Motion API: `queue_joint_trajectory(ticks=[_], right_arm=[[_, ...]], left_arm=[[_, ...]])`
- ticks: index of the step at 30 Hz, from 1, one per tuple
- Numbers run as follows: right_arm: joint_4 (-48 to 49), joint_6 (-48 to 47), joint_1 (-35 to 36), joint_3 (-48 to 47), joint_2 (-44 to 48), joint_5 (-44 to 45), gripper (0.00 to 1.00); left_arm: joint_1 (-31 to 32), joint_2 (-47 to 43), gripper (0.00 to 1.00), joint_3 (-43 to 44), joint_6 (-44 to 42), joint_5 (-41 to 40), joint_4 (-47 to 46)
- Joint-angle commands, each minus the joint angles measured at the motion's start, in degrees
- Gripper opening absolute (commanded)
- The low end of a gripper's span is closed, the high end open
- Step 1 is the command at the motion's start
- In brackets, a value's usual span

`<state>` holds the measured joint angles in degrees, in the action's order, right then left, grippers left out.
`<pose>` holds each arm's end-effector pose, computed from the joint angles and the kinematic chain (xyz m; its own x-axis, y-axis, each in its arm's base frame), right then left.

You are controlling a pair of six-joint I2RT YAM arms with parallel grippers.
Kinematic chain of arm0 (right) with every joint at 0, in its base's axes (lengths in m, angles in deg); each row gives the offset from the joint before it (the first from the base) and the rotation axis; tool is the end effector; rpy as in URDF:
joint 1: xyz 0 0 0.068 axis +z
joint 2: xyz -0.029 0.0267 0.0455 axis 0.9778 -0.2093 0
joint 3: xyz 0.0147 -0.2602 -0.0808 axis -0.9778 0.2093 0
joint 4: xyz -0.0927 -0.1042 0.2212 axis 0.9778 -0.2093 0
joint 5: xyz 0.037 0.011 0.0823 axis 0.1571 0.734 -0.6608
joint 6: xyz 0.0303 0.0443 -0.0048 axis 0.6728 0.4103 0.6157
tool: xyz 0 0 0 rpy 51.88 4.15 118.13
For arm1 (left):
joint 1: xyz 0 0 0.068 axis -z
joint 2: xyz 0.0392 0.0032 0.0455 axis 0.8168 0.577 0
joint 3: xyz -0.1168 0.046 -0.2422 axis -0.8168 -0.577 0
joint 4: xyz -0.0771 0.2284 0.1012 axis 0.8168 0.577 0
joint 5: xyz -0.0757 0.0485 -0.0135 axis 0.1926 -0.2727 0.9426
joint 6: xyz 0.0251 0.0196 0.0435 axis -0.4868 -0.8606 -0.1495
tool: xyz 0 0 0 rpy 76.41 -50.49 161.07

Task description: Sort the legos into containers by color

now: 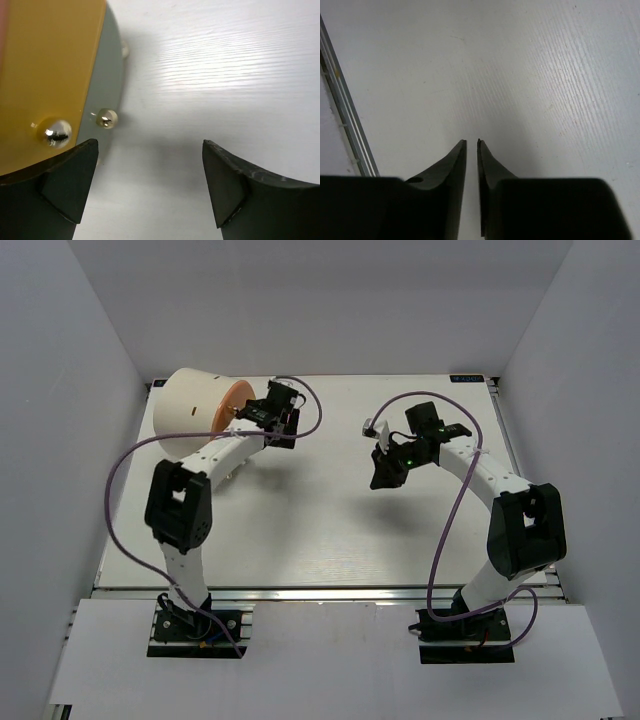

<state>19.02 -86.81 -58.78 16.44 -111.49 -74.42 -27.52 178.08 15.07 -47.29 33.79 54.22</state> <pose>0.3103 0.1317 0.2486 -0.3545 -0.5924 -0.7235 -0.9225 0.3479 0.1672 0.3858 -0.1789 0.2421 -0.7588 0.2377 -0.6064 0.0388 0.9459 0.3223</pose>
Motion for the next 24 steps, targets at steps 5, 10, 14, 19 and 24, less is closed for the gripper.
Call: queue_joint_trajectory(ticks=[5, 10, 14, 19, 24], right_arm=[[1.9, 5.0, -0.4, -2.5, 4.5, 2.4, 0.56], [0.3, 12.0, -0.2, -7.3, 5.1, 8.2, 0.89], [-0.6, 17.7, -0.5, -12.3, 5.6, 13.1, 0.89], [4.1, 22.9, -0.6, -10.7, 9.7, 13.9, 0.89], [5.9, 25.2, -1.0, -7.3, 13.2, 15.1, 0.89]], left_arm=[[0.8, -27.9, 0.86, -17.0, 5.7, 28.0, -15.8], [0.8, -44.8, 0.63, -33.7, 17.8, 37.3, -23.8], [0.8, -56.5, 0.96, -44.6, 23.3, 37.3, -24.5], [0.8, -64.6, 0.98, -47.6, 24.6, 35.7, -20.4], [0.8, -66.8, 0.98, -46.9, 23.4, 35.0, -16.4]])
